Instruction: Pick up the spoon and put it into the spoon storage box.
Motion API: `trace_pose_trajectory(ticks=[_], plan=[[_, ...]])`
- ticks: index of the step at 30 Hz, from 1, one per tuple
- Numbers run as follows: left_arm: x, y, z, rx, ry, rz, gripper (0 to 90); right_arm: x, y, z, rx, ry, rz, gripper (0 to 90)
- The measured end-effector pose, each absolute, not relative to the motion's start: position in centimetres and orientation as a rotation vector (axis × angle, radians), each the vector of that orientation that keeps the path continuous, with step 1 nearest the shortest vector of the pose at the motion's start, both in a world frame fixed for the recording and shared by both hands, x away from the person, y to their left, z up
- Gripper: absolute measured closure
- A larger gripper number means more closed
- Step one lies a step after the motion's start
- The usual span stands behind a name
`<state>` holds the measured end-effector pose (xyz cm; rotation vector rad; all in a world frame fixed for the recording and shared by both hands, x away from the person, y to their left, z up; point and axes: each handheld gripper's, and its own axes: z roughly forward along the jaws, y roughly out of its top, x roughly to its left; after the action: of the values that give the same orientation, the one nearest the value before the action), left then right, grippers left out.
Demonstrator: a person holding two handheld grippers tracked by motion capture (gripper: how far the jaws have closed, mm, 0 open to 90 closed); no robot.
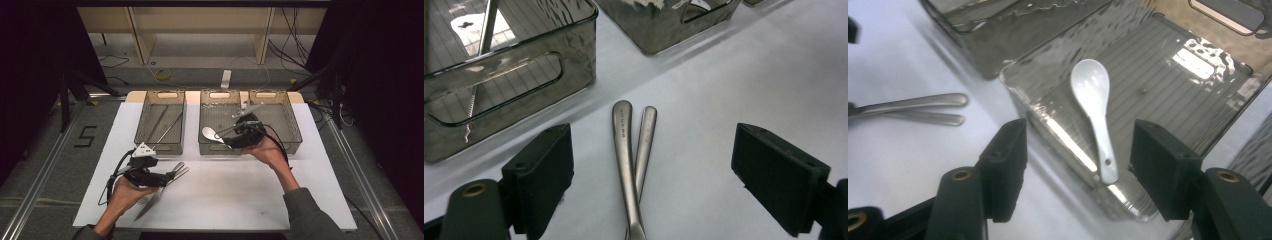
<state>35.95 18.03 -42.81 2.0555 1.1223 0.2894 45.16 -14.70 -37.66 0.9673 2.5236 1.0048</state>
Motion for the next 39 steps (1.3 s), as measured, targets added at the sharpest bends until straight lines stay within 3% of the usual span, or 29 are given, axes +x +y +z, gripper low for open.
trace_pose_trajectory(ticks=[26, 39], plan=[[36.2, 17.7, -43.7, 2.177, 1.143, 0.235, 19.4, 38.0, -18.7, -40.9, 0.955, 2.515, 1.161, 33.8], [36.5, 17.5, -44.2, 2.244, 1.155, 0.203, 21.8, 36.7, -19.5, -41.9, 0.990, 2.512, 1.188, 31.5]])
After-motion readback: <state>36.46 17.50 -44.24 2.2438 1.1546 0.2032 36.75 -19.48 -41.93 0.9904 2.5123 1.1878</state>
